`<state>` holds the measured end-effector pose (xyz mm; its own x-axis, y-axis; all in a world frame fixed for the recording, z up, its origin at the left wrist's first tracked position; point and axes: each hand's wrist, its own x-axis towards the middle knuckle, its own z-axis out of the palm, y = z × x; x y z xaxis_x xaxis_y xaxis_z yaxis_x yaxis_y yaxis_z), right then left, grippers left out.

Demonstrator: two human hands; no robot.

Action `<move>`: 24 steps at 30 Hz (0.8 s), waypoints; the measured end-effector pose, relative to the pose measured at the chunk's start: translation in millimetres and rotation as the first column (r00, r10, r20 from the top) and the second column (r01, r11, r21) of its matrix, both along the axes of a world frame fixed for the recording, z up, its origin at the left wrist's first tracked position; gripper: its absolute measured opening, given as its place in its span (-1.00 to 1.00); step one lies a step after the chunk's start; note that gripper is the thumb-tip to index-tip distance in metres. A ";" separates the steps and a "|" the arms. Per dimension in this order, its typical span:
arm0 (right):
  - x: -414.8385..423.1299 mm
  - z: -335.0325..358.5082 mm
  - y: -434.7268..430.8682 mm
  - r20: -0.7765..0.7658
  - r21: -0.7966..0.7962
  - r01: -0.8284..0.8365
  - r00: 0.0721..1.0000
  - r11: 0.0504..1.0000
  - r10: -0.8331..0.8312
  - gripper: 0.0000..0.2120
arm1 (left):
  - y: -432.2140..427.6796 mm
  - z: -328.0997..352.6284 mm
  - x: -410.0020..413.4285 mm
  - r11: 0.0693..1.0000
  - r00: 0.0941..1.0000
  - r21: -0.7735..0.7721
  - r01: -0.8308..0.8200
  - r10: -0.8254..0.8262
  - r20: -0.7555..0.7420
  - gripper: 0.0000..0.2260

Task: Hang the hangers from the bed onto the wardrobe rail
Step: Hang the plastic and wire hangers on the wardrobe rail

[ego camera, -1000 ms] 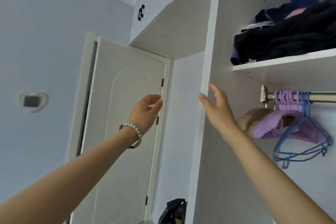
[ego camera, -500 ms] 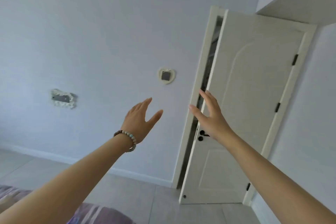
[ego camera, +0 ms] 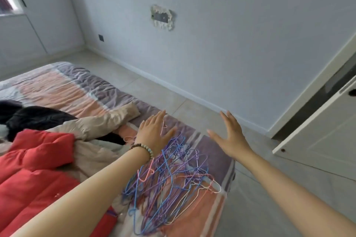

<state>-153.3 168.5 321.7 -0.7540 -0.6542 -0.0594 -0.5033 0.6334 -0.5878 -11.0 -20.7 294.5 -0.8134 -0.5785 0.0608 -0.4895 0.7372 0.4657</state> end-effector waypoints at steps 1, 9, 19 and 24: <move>5.5 -23.0 -9.8 0.030 0.029 -0.013 0.999 0.999 0.012 -0.24 | -7.3 -23.4 8.3 1.000 0.999 0.016 -0.020 0.019 0.033 -0.35; 54.0 -196.2 -57.2 0.212 0.178 -0.142 0.972 0.974 0.103 -0.24 | -42.9 -194.7 70.2 0.963 0.946 0.185 -0.195 0.135 0.294 -0.32; 91.8 -337.9 -60.3 0.398 0.301 -0.116 0.917 0.947 -0.014 -0.40 | -40.4 -311.3 104.8 0.866 0.872 0.365 -0.343 0.149 0.467 -0.37; 105.2 -379.6 -63.5 0.539 0.303 0.145 0.789 0.942 -0.295 -0.55 | -36.9 -340.7 104.9 0.849 0.871 0.392 -0.355 0.147 0.469 -0.47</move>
<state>-48.1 105.0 -57.9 -0.6547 -0.3845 -0.6507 0.0453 0.8394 -0.5416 93.9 -57.5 -46.3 -0.5238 -0.6418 -0.5602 -0.8463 0.3171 0.4280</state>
